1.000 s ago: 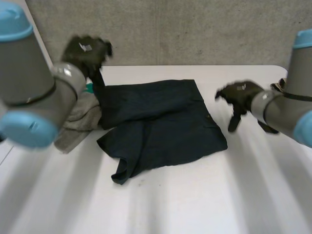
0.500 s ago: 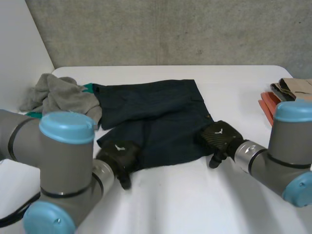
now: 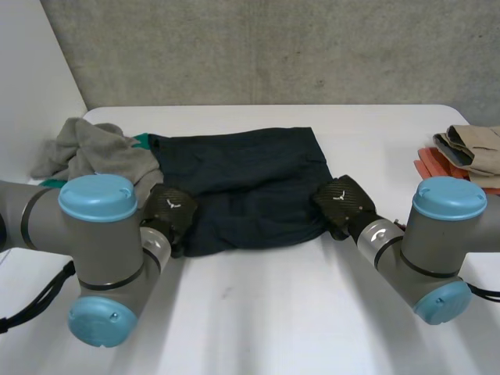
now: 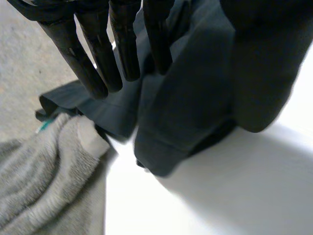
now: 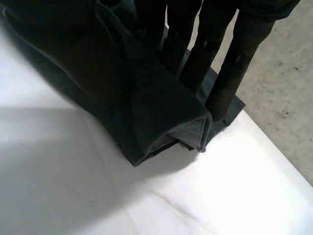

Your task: Fold the laundry.

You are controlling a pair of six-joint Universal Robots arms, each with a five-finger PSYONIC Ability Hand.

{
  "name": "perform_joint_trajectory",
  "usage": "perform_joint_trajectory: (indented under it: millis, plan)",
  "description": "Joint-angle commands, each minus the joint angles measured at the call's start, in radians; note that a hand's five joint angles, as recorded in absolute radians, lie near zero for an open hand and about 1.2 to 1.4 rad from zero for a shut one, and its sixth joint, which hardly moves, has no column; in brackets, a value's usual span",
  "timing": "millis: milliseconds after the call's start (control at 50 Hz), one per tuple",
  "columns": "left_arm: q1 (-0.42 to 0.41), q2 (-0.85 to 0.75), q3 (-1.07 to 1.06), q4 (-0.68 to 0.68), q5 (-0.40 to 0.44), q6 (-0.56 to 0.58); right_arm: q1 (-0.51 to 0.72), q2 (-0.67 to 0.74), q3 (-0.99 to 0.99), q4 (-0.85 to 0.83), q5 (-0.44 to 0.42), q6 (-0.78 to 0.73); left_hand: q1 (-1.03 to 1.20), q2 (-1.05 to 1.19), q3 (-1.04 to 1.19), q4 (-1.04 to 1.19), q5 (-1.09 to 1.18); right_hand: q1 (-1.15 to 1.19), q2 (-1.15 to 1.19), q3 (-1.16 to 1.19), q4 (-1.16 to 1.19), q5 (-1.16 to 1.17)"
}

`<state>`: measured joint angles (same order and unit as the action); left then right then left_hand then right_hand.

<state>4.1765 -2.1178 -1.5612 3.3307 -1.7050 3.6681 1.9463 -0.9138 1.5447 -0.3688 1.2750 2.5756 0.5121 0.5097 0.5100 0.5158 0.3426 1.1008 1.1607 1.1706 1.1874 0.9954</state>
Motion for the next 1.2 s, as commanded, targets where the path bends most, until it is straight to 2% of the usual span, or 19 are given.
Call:
perform_joint_trajectory:
  millis: [20,80,140,260,340,440,500,640,700,820,920,1000,1060,1080,1100,1120,1140,1160,1200]
  plan:
    - [0.008,-0.037,0.013,0.093,0.005,0.107,0.003,-0.042,0.000,0.031,0.024,0.014,0.171,0.173,0.173,0.167,0.166,0.295,0.236,0.226,0.209,0.226]
    - [0.017,-0.067,0.032,0.104,0.016,0.119,0.002,-0.048,-0.003,0.054,0.024,0.020,0.408,0.410,0.410,0.404,0.403,0.295,0.236,0.226,0.209,0.226]
    - [0.030,-0.085,0.050,0.090,0.030,0.121,-0.001,-0.057,-0.006,0.103,0.024,0.015,0.883,0.885,0.885,0.879,0.877,0.295,0.236,0.226,0.209,0.226]
    - [0.031,-0.005,0.009,-0.037,0.057,0.110,-0.003,-0.120,0.009,0.290,0.024,-0.037,0.884,0.887,0.886,0.880,0.879,0.295,0.236,0.226,0.209,0.226]
    - [0.002,0.166,-0.086,-0.181,0.114,0.083,-0.035,-0.246,0.031,0.593,0.024,-0.139,0.884,0.887,0.886,0.880,0.879,0.295,0.236,0.226,0.209,0.226]
    - [-0.070,0.355,-0.195,-0.454,0.165,0.040,-0.102,-0.365,0.051,1.088,0.020,-0.342,0.884,0.887,0.886,0.880,0.879,0.295,0.236,0.226,0.209,0.226]
    - [-0.117,0.352,-0.201,-0.583,0.163,0.020,-0.122,-0.389,0.042,1.168,-0.006,-0.405,0.884,0.887,0.886,0.880,0.879,0.295,0.236,0.226,0.209,0.226]
    - [-0.104,0.262,-0.065,-0.579,0.111,0.015,-0.124,-0.363,-0.034,1.049,-0.016,-0.325,0.884,0.887,0.886,0.880,0.879,0.295,0.236,0.226,0.209,0.226]
    - [-0.070,0.211,0.061,-0.533,0.081,0.015,-0.124,-0.306,-0.115,0.964,-0.006,-0.226,0.884,0.887,0.886,0.880,0.879,0.295,0.236,0.226,0.209,0.226]
    - [-0.020,0.075,0.335,-0.296,0.119,0.007,-0.135,-0.199,-0.247,0.693,0.061,-0.025,0.884,0.887,0.886,0.880,0.879,0.295,0.236,0.226,0.209,0.226]
    - [-0.012,-0.108,0.576,-0.142,0.114,0.017,-0.128,-0.102,-0.290,0.438,0.103,0.041,0.884,0.887,0.886,0.880,0.879,0.295,0.236,0.226,0.209,0.226]
    - [0.000,-0.307,0.830,-0.189,0.084,0.049,-0.122,0.030,-0.327,0.155,0.104,0.028,0.884,0.887,0.886,0.880,0.879,0.295,0.236,0.226,0.209,0.226]
    - [-0.001,-0.399,0.943,-0.243,0.074,0.072,-0.119,0.096,-0.348,0.027,0.110,0.015,0.884,0.887,0.886,0.880,0.879,0.295,0.236,0.226,0.209,0.226]
    - [-0.004,-0.445,1.004,-0.276,0.073,0.078,-0.115,0.139,-0.366,-0.039,0.109,0.009,0.884,0.887,0.886,0.880,0.879,-0.173,-0.233,-0.243,-0.259,-0.242]
    - [-0.006,-0.464,1.030,-0.292,0.074,0.079,-0.110,0.160,-0.374,-0.062,0.110,0.003,0.792,0.794,0.794,0.788,0.786,-0.640,-0.700,-0.709,-0.726,-0.709]
    - [-0.007,-0.479,1.055,-0.307,0.076,0.081,-0.104,0.180,-0.382,-0.082,0.112,-0.001,0.410,0.412,0.412,0.406,0.405,-0.926,-0.986,-0.996,-1.013,-0.995]
    - [-0.010,-0.493,1.073,-0.316,0.071,0.079,-0.098,0.197,-0.390,-0.097,0.116,-0.009,-0.053,-0.051,-0.051,-0.057,-0.058,-0.926,-0.986,-0.996,-1.013,-0.995]
    - [-0.018,-0.508,1.101,-0.335,0.070,0.076,-0.086,0.220,-0.402,-0.119,0.132,-0.034,-0.338,-0.335,-0.335,-0.341,-0.343,-0.926,-0.986,-0.996,-1.013,-0.995]
    - [-0.024,-0.510,1.110,-0.338,0.068,0.069,-0.082,0.225,-0.410,-0.128,0.156,-0.052,-0.338,-0.335,-0.335,-0.341,-0.343,-0.926,-0.986,-0.996,-1.013,-0.995]
